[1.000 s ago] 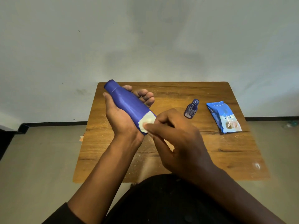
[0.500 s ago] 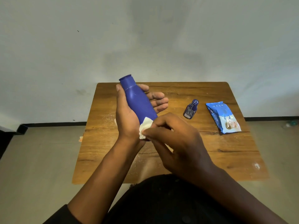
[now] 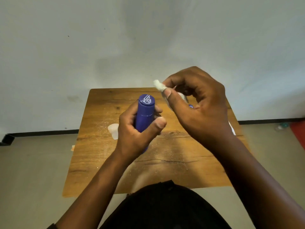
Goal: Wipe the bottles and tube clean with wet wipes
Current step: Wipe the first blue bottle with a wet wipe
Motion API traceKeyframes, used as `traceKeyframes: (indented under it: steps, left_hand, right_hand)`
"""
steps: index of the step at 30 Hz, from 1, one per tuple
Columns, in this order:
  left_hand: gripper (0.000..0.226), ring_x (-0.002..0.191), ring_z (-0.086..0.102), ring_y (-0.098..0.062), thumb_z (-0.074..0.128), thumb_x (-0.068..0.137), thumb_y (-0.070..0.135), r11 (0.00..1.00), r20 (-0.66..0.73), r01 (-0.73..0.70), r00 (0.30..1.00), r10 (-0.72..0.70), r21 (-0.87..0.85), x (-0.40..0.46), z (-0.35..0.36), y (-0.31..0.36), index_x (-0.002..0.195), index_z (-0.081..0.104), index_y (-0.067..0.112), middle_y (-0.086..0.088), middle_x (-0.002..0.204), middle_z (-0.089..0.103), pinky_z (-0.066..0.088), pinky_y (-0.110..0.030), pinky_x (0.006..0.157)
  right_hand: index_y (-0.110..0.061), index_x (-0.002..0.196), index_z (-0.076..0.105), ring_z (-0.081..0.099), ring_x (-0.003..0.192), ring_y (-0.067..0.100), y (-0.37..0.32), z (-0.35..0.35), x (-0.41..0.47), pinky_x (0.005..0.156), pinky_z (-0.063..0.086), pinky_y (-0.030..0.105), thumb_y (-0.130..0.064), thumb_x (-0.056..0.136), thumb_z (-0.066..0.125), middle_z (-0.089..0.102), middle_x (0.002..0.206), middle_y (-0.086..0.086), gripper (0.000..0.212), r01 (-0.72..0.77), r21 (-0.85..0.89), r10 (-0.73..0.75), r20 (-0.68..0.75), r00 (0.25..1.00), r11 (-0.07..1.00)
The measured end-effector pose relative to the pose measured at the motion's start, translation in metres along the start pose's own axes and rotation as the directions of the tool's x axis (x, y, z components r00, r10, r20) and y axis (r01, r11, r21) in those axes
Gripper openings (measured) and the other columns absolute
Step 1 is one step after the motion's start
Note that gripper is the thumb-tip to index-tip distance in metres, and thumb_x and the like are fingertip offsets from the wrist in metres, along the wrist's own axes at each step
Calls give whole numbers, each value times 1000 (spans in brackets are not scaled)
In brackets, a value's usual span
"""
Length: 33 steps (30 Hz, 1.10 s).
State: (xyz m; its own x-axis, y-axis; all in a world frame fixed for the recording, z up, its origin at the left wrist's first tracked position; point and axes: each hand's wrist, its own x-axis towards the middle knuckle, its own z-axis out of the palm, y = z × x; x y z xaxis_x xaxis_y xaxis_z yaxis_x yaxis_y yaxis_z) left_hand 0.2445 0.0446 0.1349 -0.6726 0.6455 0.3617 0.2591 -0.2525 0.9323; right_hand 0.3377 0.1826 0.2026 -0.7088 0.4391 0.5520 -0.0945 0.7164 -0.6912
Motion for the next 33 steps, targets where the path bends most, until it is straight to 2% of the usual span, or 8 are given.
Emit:
traceKeyframes:
  steps: [2, 5, 9, 16, 21, 26, 29, 33]
  left_hand:
    - [26, 74, 69, -20, 77, 86, 36, 990, -14, -29, 999, 31, 140, -1, -3, -2, 107, 63, 28, 4, 91, 71, 59, -35, 64]
    - [32, 73, 62, -3, 77, 85, 26, 961, -8, -89, 995, 95, 263, 0, -1, 1, 108, 58, 38, 25, 90, 66, 48, -13, 65]
    - [33, 71, 61, -1, 76, 85, 28, 932, 3, -100, 994, 106, 349, -2, -3, -4, 102, 57, 48, 31, 89, 64, 46, -9, 63]
    - [27, 68, 59, -8, 79, 84, 29, 926, -27, -137, 987, 156, 351, -1, -3, -2, 105, 63, 35, 16, 85, 66, 47, -14, 64]
    - [21, 70, 65, -19, 74, 81, 26, 933, -24, -82, 995, 96, 352, -5, -3, -6, 99, 69, 18, 8, 82, 69, 54, -35, 58]
    - [21, 67, 62, -7, 75, 80, 30, 929, -56, -97, 990, 126, 357, -1, -4, -2, 99, 66, 28, 19, 81, 67, 48, -17, 61]
    - [27, 69, 63, -12, 77, 83, 32, 923, -67, -102, 988, 136, 371, -2, -7, 0, 107, 66, 30, 16, 85, 69, 50, -18, 63]
    - [25, 70, 64, -10, 76, 82, 27, 930, -41, -89, 993, 111, 356, -6, -4, -1, 102, 64, 35, 20, 82, 68, 50, -18, 61]
  right_hand:
    - [-15, 103, 77, 67, 91, 11, 0, -10, 4, 74, 54, 24, -14, 95, 73, 71, 99, -7, 9, 34, 7, -35, 137, 990, 999]
    - [-17, 104, 79, 66, 92, 7, -2, -13, 2, 77, 49, 14, -12, 93, 76, 73, 99, -5, 13, 169, -72, -144, 264, 954, 983]
    - [-21, 104, 79, 63, 88, 8, -5, -12, -5, 73, 52, 24, -18, 90, 74, 70, 99, -5, 15, 201, -108, -156, 330, 931, 974]
    - [-18, 99, 80, 64, 80, 5, -11, -11, -8, 69, 50, 18, -22, 88, 73, 72, 90, -8, 13, 97, -177, -54, 232, 971, 979]
    - [-18, 94, 79, 63, 80, 8, -18, -8, -15, 68, 51, 26, -20, 87, 72, 69, 88, -8, 10, 103, -94, -73, 279, 957, 990]
    - [-16, 100, 81, 67, 82, 9, -18, 1, -16, 70, 54, 29, -17, 89, 75, 72, 89, -5, 12, 55, -45, -48, 154, 987, 997]
    - [-16, 100, 80, 66, 81, 9, -14, -1, -20, 68, 54, 32, -20, 88, 73, 71, 89, -6, 14, 29, -78, -17, 142, 990, 997]
    - [-15, 98, 81, 67, 83, 7, -19, -4, -20, 71, 51, 19, -17, 87, 75, 72, 90, -7, 13, 39, -35, -32, 194, 980, 999]
